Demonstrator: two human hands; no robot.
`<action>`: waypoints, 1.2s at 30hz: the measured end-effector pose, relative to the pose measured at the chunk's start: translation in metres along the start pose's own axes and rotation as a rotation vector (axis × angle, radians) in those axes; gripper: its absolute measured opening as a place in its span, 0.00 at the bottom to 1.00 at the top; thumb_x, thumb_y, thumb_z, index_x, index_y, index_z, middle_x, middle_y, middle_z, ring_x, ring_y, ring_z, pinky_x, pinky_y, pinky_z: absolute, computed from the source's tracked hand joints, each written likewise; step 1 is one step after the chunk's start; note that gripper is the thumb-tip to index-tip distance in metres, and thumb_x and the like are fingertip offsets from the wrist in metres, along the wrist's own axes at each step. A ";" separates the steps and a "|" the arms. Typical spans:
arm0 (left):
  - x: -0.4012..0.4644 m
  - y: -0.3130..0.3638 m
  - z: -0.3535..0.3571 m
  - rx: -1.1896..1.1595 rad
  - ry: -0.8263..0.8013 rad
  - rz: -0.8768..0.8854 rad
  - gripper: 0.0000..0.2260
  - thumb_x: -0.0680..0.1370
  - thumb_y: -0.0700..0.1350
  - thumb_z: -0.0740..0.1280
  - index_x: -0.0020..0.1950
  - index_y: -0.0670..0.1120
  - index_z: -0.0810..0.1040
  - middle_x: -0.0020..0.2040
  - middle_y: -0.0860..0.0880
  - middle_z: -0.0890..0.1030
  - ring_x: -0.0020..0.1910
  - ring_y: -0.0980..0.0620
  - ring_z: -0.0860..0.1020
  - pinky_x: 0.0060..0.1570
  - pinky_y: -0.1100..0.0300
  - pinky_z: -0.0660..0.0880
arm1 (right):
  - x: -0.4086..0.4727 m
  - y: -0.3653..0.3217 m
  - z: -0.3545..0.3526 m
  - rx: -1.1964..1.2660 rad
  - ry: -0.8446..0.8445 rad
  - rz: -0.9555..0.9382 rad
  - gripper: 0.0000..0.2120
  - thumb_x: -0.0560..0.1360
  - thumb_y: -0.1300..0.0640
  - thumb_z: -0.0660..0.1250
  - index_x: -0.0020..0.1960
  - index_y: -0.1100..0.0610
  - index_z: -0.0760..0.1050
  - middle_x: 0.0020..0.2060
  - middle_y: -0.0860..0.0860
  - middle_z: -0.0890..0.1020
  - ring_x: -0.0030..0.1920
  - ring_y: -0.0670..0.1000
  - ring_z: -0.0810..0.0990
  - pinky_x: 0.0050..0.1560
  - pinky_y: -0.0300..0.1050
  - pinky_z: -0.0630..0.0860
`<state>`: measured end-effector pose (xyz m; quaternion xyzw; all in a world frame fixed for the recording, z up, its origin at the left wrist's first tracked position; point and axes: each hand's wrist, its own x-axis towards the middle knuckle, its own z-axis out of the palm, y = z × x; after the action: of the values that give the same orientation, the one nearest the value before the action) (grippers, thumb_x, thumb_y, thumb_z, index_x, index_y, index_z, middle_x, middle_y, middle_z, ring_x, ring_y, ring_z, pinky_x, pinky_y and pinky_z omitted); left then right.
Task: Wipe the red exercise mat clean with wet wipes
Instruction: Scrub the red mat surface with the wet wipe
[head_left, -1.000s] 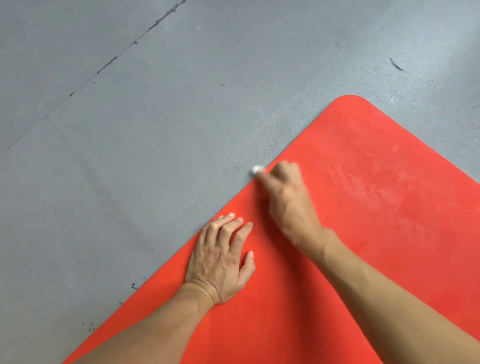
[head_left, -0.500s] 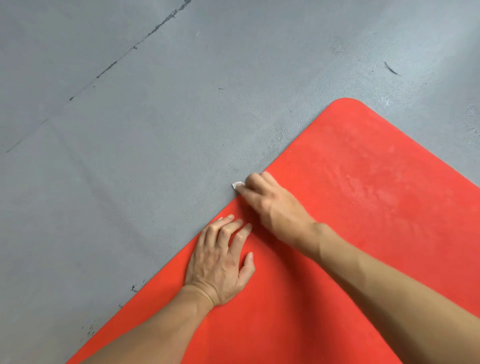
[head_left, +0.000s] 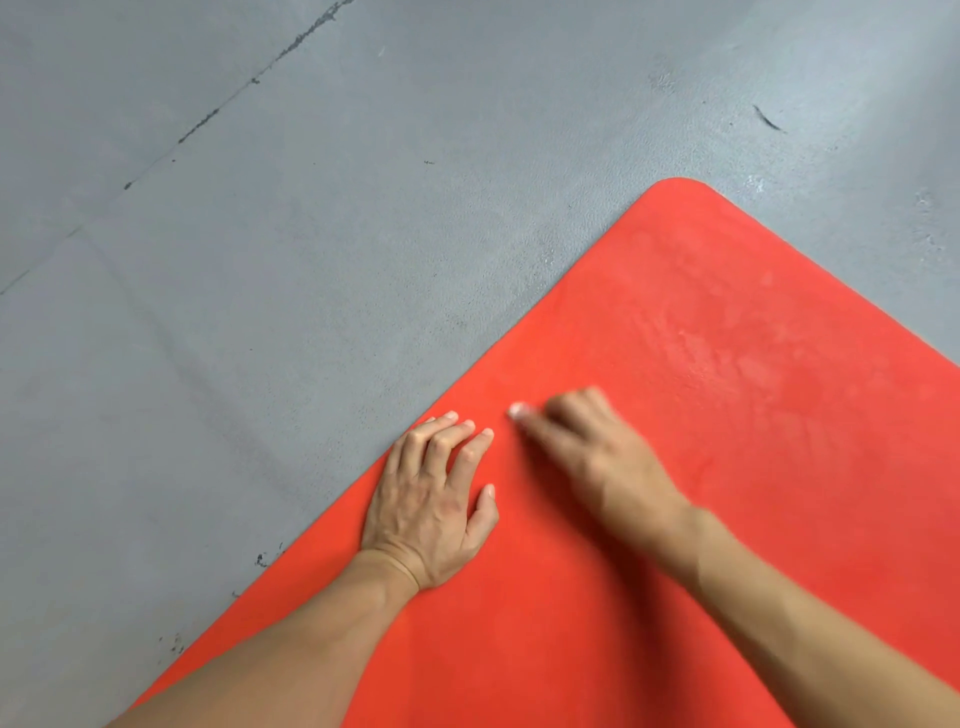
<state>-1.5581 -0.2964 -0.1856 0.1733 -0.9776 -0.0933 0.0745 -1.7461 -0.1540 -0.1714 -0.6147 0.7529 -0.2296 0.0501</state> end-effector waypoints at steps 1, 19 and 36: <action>0.000 0.000 0.000 -0.003 -0.002 -0.003 0.24 0.77 0.53 0.65 0.71 0.44 0.77 0.66 0.43 0.77 0.69 0.40 0.74 0.71 0.42 0.71 | 0.008 0.021 -0.003 -0.032 0.075 0.089 0.19 0.86 0.60 0.55 0.73 0.62 0.74 0.52 0.59 0.76 0.49 0.59 0.73 0.51 0.55 0.74; 0.000 0.001 -0.002 0.014 0.033 0.004 0.23 0.77 0.52 0.64 0.70 0.43 0.77 0.66 0.43 0.76 0.68 0.40 0.74 0.70 0.44 0.70 | -0.031 0.089 -0.025 -0.187 0.364 0.558 0.20 0.79 0.70 0.63 0.71 0.62 0.76 0.51 0.62 0.76 0.49 0.60 0.71 0.51 0.55 0.73; 0.115 0.050 0.000 -0.097 0.037 -0.001 0.23 0.78 0.49 0.63 0.73 0.45 0.75 0.67 0.42 0.75 0.70 0.41 0.72 0.71 0.46 0.71 | -0.027 0.080 -0.028 -0.110 0.330 0.644 0.17 0.79 0.67 0.67 0.67 0.59 0.76 0.53 0.55 0.74 0.51 0.58 0.72 0.48 0.54 0.76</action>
<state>-1.6815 -0.2910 -0.1622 0.1715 -0.9703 -0.1375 0.1010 -1.8213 -0.1091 -0.1850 -0.3024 0.9171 -0.2575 -0.0355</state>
